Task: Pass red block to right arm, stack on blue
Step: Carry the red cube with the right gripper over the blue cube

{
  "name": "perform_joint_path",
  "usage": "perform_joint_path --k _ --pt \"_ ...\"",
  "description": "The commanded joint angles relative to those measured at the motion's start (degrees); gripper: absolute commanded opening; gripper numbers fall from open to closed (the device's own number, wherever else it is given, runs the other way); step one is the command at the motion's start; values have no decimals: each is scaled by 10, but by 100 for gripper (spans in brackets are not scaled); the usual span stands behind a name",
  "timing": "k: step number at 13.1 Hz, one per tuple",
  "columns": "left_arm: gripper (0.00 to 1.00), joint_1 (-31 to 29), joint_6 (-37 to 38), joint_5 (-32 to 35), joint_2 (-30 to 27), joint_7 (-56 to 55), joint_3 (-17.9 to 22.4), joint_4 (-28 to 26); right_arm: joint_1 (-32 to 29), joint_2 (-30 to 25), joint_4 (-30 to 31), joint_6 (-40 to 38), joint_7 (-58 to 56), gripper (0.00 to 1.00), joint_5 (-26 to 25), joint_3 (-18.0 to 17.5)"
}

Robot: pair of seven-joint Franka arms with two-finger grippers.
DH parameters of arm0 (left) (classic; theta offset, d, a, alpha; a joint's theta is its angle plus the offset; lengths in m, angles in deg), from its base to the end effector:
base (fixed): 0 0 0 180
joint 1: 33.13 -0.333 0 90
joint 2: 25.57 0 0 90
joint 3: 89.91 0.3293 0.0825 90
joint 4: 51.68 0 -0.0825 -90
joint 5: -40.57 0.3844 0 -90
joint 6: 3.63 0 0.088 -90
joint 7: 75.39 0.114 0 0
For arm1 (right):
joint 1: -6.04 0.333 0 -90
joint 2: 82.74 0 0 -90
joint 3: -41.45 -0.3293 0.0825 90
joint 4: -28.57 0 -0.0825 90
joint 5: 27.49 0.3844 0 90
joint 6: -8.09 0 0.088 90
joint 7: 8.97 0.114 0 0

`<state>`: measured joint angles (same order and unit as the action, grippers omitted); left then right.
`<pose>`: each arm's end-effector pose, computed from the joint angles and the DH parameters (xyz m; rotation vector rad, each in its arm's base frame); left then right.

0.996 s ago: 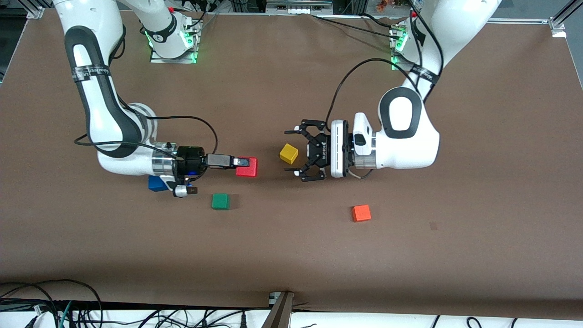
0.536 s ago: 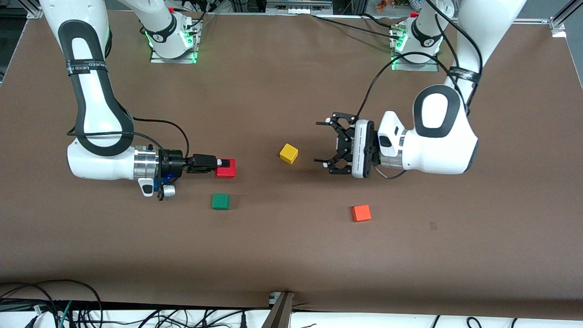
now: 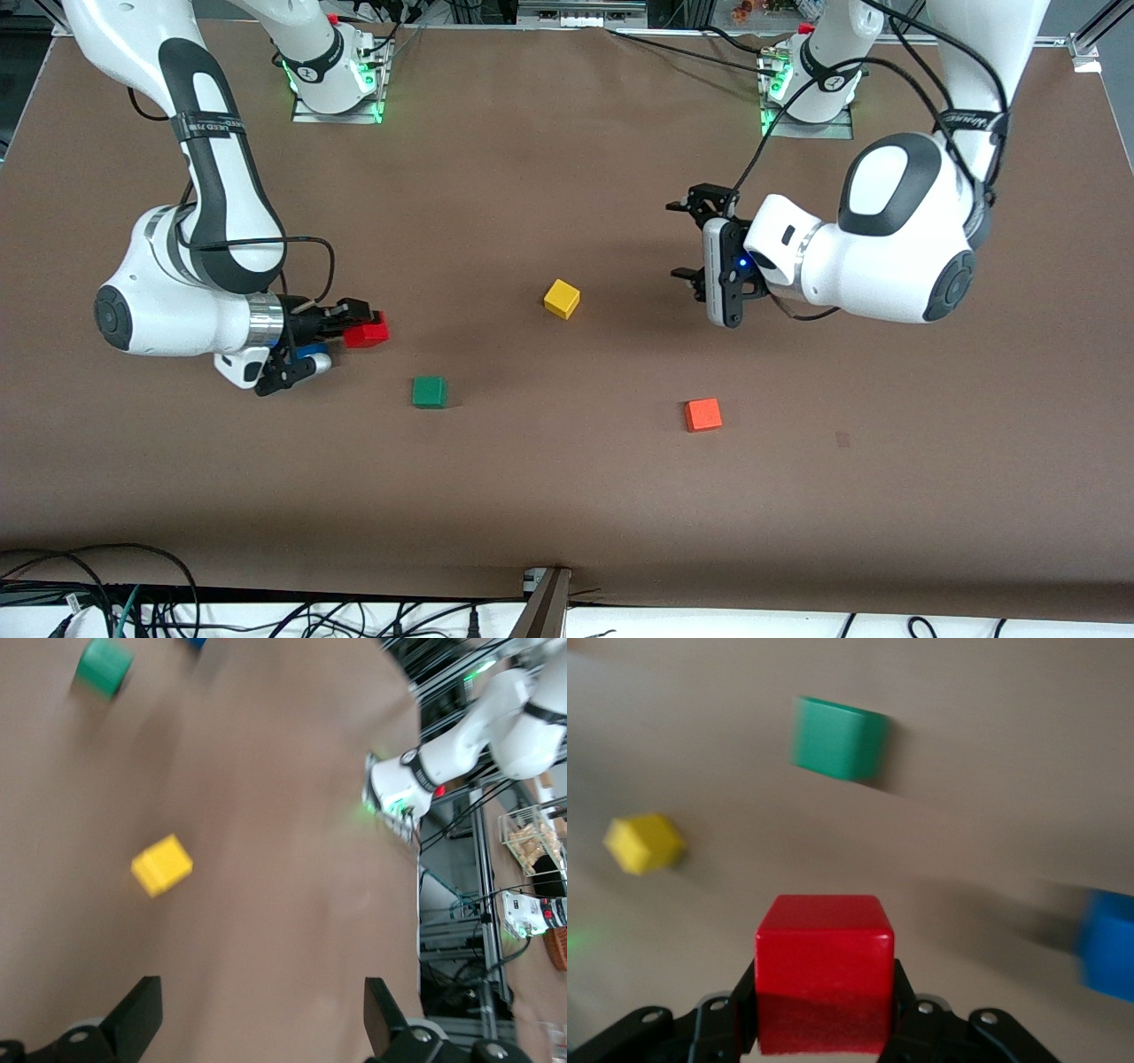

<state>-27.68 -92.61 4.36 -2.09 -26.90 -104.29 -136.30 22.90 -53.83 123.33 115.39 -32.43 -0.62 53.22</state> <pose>0.5971 -0.2611 0.4595 2.0114 -1.2230 -0.1488 0.6462 0.1096 0.3124 -2.7324 -0.4229 0.2934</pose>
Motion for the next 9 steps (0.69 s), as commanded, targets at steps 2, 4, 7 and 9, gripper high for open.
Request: perform_joint_path --k 2,4,7,9 --pt "100 -3 46 143 -44 -158 2 7 9 -11 -1 0 73 1 -149 15" --pt "100 -3 58 255 -67 -200 1 8 12 -14 -1 3 115 1 -197 14" --pt "100 -8 86 349 -88 -241 8 15 12 -22 22 23 118 1 -204 33" --pt "100 -15 86 408 -90 -239 11 71 12 -42 66 83 118 2 -204 34"
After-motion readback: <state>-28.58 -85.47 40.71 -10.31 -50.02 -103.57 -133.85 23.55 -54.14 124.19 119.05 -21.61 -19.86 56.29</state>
